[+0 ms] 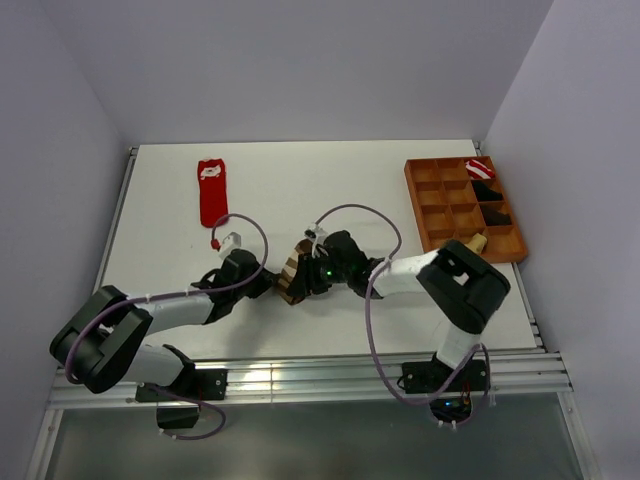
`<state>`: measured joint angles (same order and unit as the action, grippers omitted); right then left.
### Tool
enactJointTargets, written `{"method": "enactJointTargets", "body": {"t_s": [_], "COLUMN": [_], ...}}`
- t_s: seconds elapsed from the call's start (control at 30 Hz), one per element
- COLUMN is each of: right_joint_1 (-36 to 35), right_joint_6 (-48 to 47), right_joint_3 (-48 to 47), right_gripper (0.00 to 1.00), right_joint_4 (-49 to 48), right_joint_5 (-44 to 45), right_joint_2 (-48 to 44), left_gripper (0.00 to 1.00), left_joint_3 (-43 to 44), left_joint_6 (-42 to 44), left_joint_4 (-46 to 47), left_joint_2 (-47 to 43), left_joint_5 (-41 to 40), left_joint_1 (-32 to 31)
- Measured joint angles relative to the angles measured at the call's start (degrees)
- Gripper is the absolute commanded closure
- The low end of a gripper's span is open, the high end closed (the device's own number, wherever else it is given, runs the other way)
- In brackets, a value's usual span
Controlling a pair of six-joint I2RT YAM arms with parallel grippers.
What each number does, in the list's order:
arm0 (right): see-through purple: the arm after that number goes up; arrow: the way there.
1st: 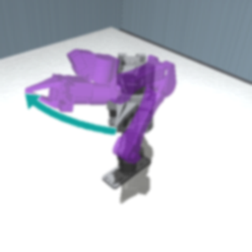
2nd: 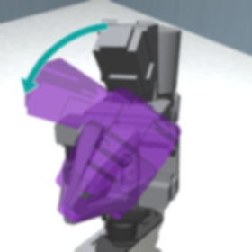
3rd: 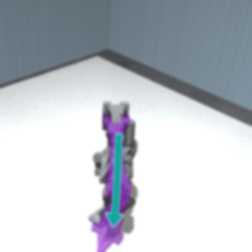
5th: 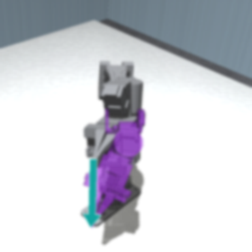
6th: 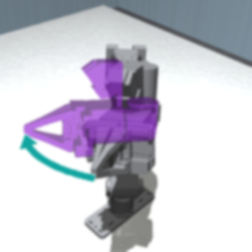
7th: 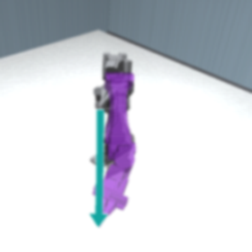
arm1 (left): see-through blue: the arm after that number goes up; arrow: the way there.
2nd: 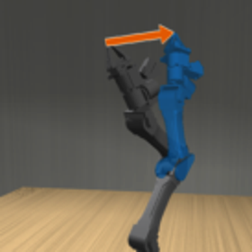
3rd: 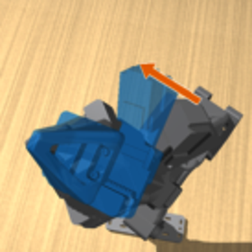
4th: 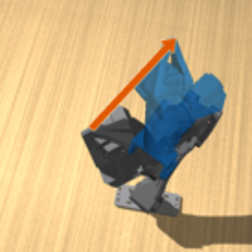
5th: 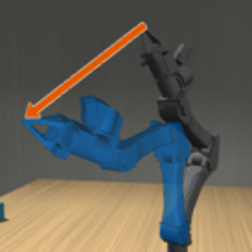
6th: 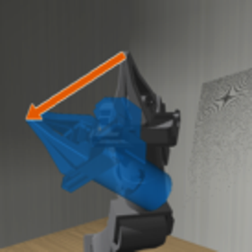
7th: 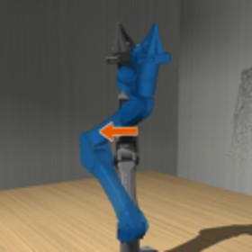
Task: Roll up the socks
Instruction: Roll the sock at the center of the board.
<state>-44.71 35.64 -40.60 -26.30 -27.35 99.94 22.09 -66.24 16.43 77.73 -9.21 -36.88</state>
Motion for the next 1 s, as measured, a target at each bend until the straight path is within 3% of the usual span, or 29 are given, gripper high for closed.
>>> {"method": "enactJointTargets", "body": {"t_s": [0.2, 0.33, 0.63, 1.0], "right_joint_1": [-10.6, -17.1, -26.7, -31.8], "right_joint_6": [-10.5, -16.8, -27.8, -37.5], "right_joint_3": [0.0, -0.5, -4.8, -10.7], "right_gripper": [0.30, 0.29, 0.29, 0.31], "right_joint_4": [7.7, 9.2, 11.8, 11.4], "right_joint_5": [23.1, 34.5, 54.3, 65.6], "right_joint_2": [-11.6, -14.2, -7.6, 3.4], "left_gripper": [1.00, 1.00, 1.00, 1.00], "left_joint_3": [8.2, 14.2, 22.9, 26.2], "left_joint_6": [9.7, 16.0, 24.2, 27.8], "left_joint_4": [-11.0, -17.0, -24.3, -27.7], "left_joint_2": [2.1, 5.7, 11.8, 13.7], "left_joint_5": [0.4, 1.2, 4.1, 5.2], "left_joint_1": [0.0, 0.0, 0.6, 0.7]}}
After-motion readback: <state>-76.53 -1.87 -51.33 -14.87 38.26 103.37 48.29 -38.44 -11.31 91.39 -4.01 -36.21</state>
